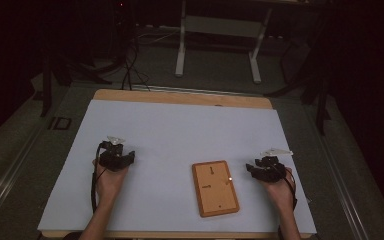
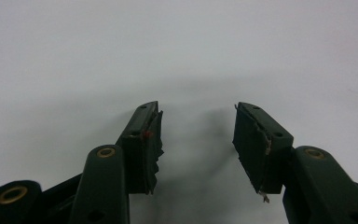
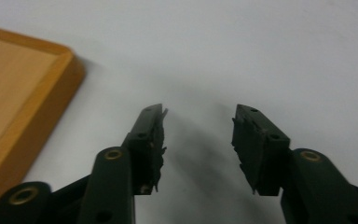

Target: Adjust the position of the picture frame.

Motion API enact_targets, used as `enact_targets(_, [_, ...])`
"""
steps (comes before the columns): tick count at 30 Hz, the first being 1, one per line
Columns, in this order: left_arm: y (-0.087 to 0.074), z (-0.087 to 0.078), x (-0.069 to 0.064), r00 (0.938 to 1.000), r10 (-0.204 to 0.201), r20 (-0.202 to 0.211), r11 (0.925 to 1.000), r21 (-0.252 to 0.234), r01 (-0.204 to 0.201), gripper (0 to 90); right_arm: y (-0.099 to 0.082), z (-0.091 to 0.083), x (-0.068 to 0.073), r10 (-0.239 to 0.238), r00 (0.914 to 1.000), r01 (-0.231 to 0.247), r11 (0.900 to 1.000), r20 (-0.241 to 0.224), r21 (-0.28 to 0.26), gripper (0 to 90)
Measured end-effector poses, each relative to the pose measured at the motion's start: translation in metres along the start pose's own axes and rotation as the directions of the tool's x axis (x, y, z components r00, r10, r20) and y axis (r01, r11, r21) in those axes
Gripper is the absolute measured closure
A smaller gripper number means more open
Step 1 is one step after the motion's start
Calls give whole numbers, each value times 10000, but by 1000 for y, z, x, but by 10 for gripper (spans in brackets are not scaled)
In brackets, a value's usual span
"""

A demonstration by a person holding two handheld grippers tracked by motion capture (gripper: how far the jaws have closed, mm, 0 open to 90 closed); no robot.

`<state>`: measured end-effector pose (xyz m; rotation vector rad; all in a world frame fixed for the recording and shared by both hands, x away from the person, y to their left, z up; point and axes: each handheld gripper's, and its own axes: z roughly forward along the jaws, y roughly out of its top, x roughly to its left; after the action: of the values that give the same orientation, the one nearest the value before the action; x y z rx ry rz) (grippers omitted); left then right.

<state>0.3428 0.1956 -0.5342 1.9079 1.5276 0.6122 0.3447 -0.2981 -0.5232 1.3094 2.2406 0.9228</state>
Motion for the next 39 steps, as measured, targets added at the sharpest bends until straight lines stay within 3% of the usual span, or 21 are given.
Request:
enact_targets(3, [1, -6, -7, 9964, 741, 414, 9973, -41, -740, 512, 1, -2, 5, -388, 9992, 390, 9991, -90, 180, 554])
enact_targets(7, [1, -11, -10, 9926, 879, 838, 9961, -164, -868, 512, 2, -5, 8, -577, 9980, 583, 9980, -238, 226, 566])
enact_targets(10, [1, -16, -11, 9862, 956, 1350, 9950, -411, -908, 511, 3, -8, 11, -684, 9968, 691, 9975, -425, 167, 578])
enact_targets(14, [1, -22, -14, 9809, 1105, 1600, 9925, -701, -1003, 511, 4, -13, 14, -794, 9939, 798, 9968, -762, 31, 602])
enact_targets(19, [1, -22, -17, 9764, 1224, 1781, 9912, -723, -1111, 510, 2, -22, 21, -1042, 9863, 1026, 9945, -1275, -190, 640])
enact_targets(27, [1, -22, -20, 9692, 1509, 1945, 9875, -750, -1387, 508, 0, -28, 33, -1564, 9730, 1561, 9876, -1696, -153, 676])
enact_targets(39, [0, -20, -21, 9693, 1488, 1957, 9883, -613, -1394, 505, -7, -37, 53, -2115, 9438, 2081, 9773, -2539, -405, 693])
